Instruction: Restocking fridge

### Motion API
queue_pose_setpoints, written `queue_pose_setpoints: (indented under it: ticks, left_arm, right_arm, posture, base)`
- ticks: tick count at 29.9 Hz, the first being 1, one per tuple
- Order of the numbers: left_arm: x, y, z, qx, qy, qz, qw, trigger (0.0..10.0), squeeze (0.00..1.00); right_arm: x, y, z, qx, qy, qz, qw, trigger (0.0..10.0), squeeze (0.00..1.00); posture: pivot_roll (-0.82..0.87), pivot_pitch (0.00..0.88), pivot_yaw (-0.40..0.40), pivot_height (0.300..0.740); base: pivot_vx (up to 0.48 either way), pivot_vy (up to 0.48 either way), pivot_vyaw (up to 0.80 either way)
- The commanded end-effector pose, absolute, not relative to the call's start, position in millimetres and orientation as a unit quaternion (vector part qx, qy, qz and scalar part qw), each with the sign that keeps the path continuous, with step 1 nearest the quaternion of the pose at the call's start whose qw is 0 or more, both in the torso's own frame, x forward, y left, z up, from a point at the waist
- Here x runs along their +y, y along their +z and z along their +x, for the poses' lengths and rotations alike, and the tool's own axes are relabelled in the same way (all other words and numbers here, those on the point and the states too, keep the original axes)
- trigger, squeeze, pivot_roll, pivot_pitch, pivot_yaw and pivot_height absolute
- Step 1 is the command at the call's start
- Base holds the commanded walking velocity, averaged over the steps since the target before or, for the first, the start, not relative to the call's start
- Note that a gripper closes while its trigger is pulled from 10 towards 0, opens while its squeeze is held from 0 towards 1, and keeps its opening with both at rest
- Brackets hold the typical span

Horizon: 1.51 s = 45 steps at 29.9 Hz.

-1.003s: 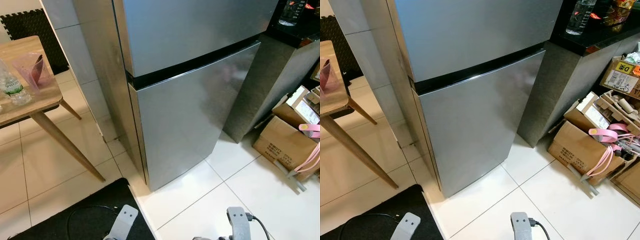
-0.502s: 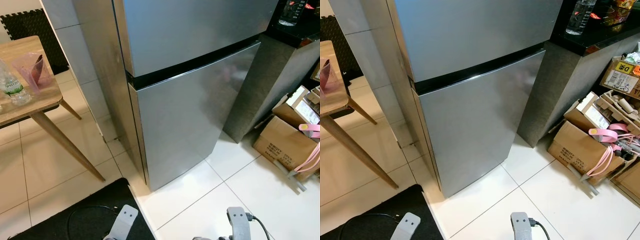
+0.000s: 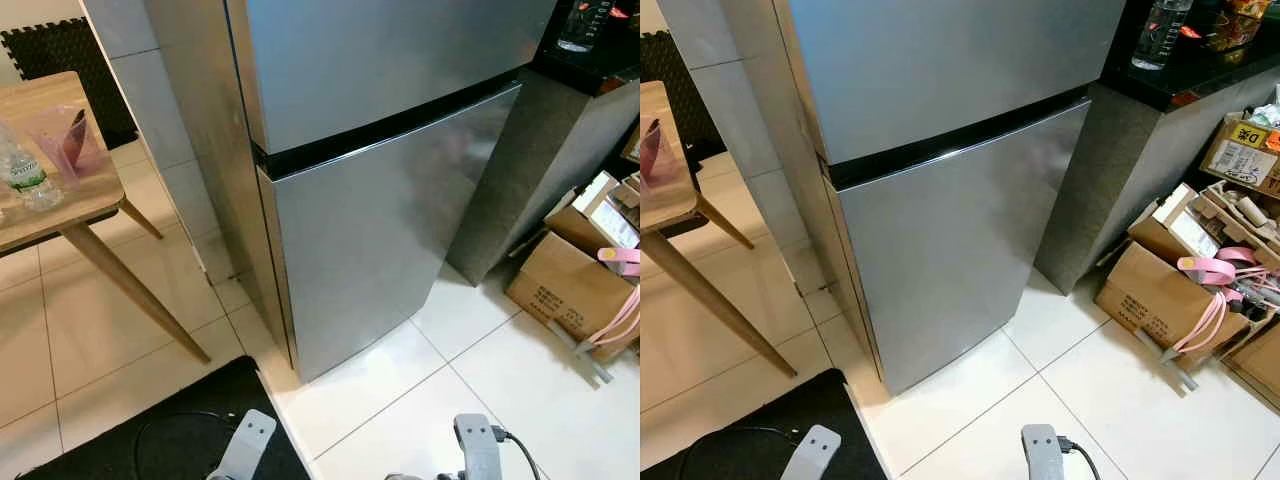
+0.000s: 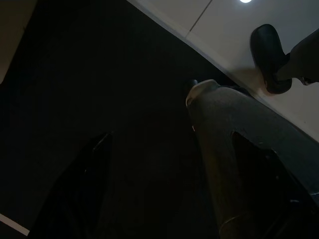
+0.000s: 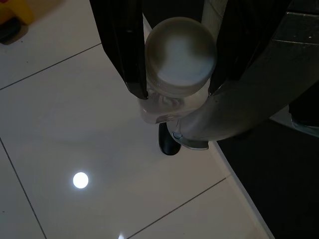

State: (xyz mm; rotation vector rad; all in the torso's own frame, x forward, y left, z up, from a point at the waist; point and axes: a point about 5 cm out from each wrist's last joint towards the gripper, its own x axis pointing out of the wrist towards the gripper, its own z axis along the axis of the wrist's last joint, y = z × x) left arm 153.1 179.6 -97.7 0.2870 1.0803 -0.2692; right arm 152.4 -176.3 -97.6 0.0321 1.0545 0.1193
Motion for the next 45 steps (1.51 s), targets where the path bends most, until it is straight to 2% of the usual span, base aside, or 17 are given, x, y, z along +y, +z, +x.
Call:
queue_pose_setpoints:
  ticks: [1,45]
  left_arm:
    - [177.4,-103.0,140.2,0.532,-0.135,0.135,0.825,10.0,0.0]
    - [176.0,-102.3,142.5,0.529,-0.141,0.139,0.825,10.0,0.0]
  right_arm:
    - [-171.9,-101.3,144.0,0.515,0.06,0.025,0.854,10.0,0.0]
    - [-171.7,-100.4,146.5,0.514,0.064,0.019,0.855,10.0,0.0]
  posture:
    - [-0.02,0.074,-0.012,0.74]
    - [-0.02,0.054,-0.012,0.74]
  base:
    - [0.0,0.0,0.0]
    - [0.0,0.0,0.0]
